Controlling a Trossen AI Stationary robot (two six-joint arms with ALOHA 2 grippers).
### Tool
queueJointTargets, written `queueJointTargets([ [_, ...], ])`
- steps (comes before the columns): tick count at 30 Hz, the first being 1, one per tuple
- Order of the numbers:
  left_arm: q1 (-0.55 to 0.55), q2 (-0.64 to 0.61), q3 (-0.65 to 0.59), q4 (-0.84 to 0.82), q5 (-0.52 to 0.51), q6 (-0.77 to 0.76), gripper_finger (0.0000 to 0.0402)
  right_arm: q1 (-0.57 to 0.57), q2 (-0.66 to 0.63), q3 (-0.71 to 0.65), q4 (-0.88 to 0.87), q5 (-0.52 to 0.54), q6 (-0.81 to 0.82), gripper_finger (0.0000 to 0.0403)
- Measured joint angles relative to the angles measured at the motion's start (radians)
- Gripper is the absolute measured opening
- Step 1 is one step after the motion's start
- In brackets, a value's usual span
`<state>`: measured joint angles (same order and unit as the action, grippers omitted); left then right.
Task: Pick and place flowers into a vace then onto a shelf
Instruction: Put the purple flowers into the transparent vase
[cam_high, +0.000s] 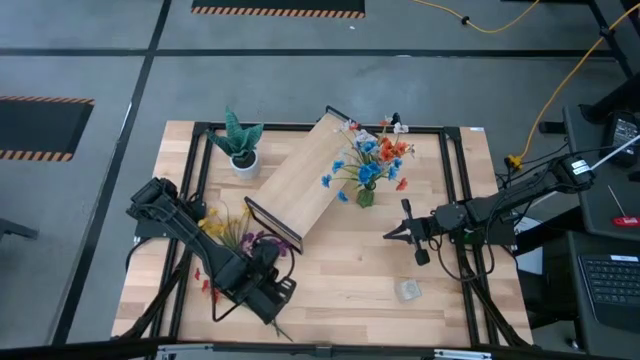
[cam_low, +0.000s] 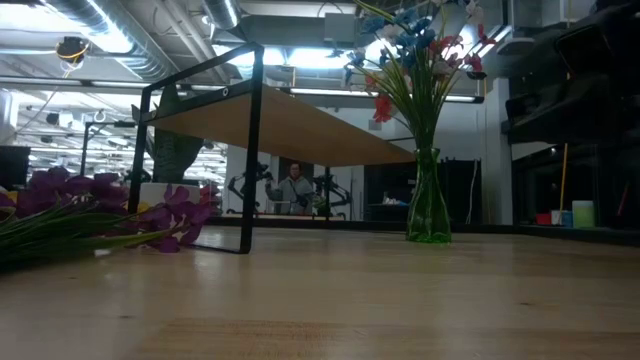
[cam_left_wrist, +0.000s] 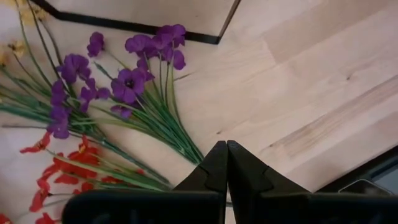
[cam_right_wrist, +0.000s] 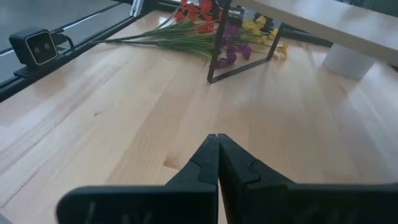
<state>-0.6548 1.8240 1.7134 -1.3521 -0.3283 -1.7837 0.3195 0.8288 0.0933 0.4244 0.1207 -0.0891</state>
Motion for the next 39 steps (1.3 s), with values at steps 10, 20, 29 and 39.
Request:
queueJointTargets([
  [10, -0.004, 0.009, 0.0, 0.001, 0.007, -0.135, 0.0002, 0.0, 0.0, 0.0, 0.0, 0.0, -0.001, 0.0003],
  [20, -0.026, 0.073, -0.001, -0.001, 0.07, -0.143, 0.0024, 0.0, 0.0, 0.0, -0.002, 0.0, -0.001, 0.0003],
  [29, -0.026, 0.12, -0.001, -0.002, 0.14, -0.141, 0.0102, 0.0, 0.0, 0.0, -0.003, 0.0, 0.001, 0.0003],
  [39, -0.024, 0.194, -0.001, -0.006, 0.118, -0.192, 0.0167, 0.0, 0.0, 0.0, -0.003, 0.0, 0.002, 0.0003],
])
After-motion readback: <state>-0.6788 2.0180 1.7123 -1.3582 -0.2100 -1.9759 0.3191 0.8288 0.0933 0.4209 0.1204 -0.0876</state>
